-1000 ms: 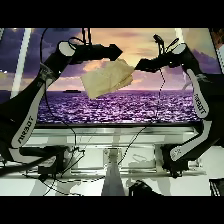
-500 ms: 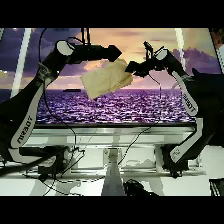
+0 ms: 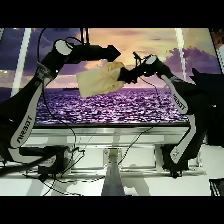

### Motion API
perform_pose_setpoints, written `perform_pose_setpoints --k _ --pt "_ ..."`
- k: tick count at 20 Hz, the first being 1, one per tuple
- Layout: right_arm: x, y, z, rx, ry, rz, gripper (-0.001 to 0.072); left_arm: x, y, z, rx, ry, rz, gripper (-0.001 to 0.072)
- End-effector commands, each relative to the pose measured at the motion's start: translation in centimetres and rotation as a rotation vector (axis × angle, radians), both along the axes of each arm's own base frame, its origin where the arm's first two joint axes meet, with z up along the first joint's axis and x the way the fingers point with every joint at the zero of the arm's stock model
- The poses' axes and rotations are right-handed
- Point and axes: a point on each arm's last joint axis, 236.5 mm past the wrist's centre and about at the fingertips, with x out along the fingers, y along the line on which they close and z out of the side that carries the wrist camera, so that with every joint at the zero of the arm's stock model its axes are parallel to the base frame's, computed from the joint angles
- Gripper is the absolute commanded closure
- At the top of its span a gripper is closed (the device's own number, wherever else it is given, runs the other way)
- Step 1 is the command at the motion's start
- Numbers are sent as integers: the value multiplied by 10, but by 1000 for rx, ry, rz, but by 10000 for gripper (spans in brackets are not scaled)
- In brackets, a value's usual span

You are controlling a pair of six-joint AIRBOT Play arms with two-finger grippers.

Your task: Fold the clothes and pants, and hang the long-sleeved shirts on hangers.

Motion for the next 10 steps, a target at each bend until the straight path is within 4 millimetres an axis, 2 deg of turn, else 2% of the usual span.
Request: perform_pose_setpoints --k 1,2,4,7,8,10 --pt "12 28 15 27 -88 -34 697 4 13 1 2 8 10 14" --pt "20 22 25 23 -124 -46 697 5 25 3 19 9 9 15" --pt "44 -12 56 -8 -211 -88 698 4 60 10 99 -20 10 16" --pt "78 -99 127 -68 -372 -204 698 -16 112 29 254 -69 -9 16" --pt "84 -131 155 -82 -420 -255 698 -27 127 38 304 -84 -16 16" --pt "82 -203 215 -119 -518 -364 698 -46 150 60 371 -124 -13 16"
